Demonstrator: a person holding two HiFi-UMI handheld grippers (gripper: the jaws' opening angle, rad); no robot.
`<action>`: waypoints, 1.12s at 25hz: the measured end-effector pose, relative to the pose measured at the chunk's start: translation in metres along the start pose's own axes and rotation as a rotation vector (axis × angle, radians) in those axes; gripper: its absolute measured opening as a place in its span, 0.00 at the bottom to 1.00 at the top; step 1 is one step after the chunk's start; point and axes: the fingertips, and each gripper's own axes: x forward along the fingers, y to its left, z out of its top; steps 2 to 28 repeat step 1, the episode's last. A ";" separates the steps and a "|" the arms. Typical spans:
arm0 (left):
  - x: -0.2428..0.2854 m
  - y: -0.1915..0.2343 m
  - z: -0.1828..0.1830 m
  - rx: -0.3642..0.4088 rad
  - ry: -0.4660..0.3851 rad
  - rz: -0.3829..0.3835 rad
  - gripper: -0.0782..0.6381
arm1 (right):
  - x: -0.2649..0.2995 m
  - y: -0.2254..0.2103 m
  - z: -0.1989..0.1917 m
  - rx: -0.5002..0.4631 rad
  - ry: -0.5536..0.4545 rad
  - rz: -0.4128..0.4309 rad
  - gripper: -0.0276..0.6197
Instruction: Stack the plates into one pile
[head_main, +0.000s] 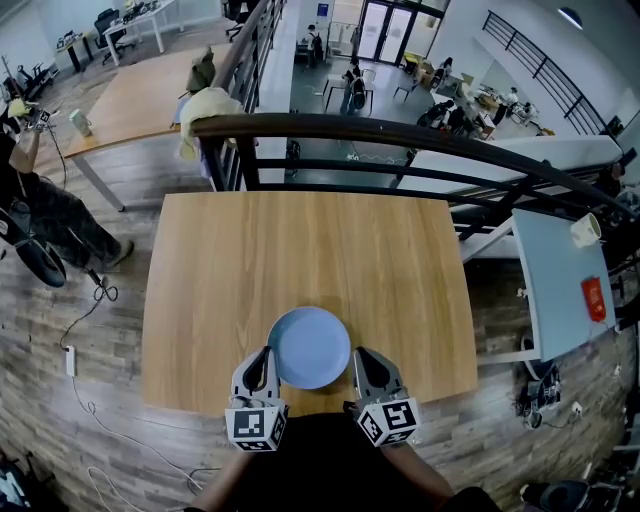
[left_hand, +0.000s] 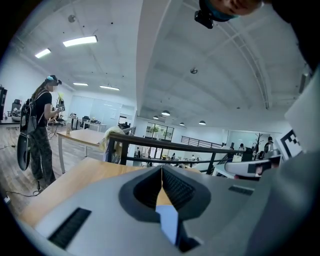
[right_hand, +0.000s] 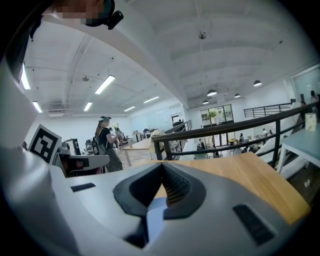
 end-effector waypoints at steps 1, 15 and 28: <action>0.001 0.000 0.000 0.000 -0.001 0.000 0.14 | 0.001 0.000 0.000 0.000 0.000 0.001 0.09; 0.001 0.000 0.000 0.000 -0.001 0.000 0.14 | 0.001 0.000 0.000 0.000 0.000 0.001 0.09; 0.001 0.000 0.000 0.000 -0.001 0.000 0.14 | 0.001 0.000 0.000 0.000 0.000 0.001 0.09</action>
